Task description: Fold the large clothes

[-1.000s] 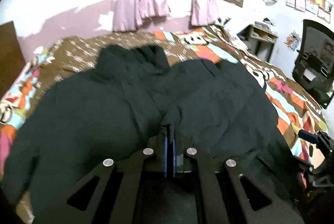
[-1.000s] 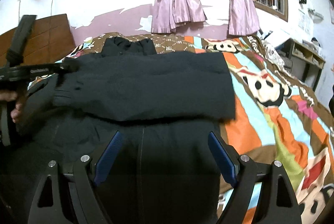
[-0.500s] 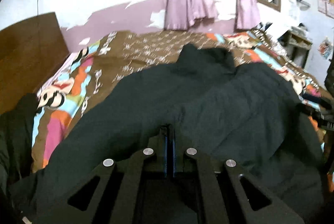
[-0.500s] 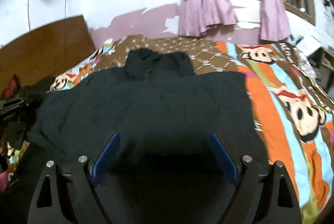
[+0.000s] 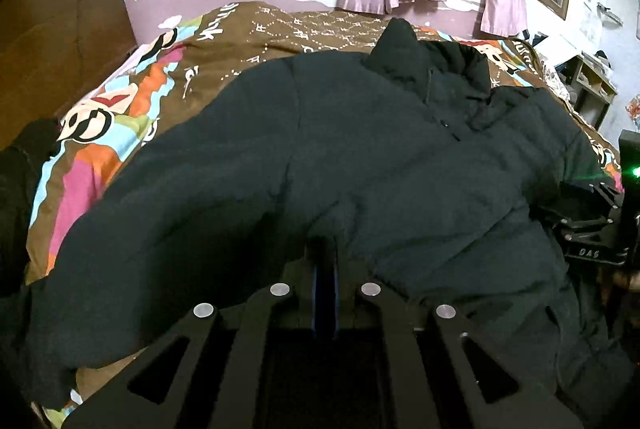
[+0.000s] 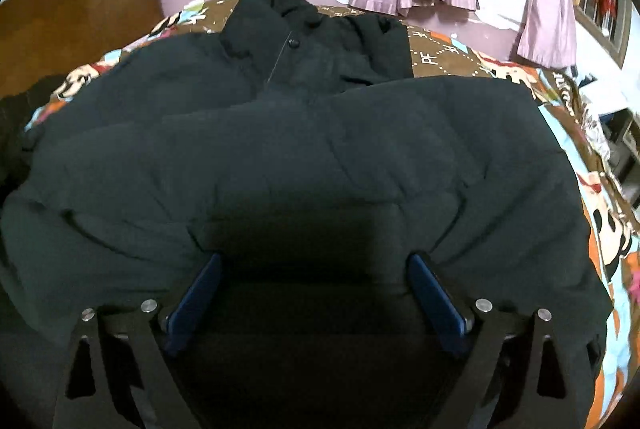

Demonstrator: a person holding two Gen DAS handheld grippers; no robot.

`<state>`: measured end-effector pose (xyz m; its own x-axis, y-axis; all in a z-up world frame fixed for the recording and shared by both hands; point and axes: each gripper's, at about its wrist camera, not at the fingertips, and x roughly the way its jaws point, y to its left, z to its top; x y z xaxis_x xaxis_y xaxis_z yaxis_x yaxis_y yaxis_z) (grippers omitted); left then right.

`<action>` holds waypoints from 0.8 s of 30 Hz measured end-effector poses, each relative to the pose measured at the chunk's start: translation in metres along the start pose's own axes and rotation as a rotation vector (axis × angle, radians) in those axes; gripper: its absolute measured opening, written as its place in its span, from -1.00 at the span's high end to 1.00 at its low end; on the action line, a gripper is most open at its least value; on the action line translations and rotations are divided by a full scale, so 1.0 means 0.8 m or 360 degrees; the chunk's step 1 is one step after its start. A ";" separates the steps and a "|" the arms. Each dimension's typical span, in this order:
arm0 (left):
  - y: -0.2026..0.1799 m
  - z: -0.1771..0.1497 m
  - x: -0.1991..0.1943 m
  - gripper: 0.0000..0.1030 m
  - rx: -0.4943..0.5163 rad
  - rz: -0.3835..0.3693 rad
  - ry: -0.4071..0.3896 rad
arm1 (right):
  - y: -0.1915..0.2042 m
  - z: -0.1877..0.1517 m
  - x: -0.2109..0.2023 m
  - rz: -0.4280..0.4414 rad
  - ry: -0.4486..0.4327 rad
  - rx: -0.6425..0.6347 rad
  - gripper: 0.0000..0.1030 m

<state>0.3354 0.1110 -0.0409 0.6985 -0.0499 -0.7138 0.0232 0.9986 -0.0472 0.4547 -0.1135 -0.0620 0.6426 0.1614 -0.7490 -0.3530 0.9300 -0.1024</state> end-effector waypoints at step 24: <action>0.161 -0.052 -0.218 -0.75 -0.0815 0.0156 -0.0194 | 0.126 0.038 -0.061 0.0381 -0.0158 0.0087 -0.90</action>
<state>0.1869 0.2473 0.0486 0.7585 0.0756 -0.6472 -0.3769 0.8612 -0.3411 0.4083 -0.0176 -0.0155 0.6095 0.4083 -0.6796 -0.4677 0.8773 0.1076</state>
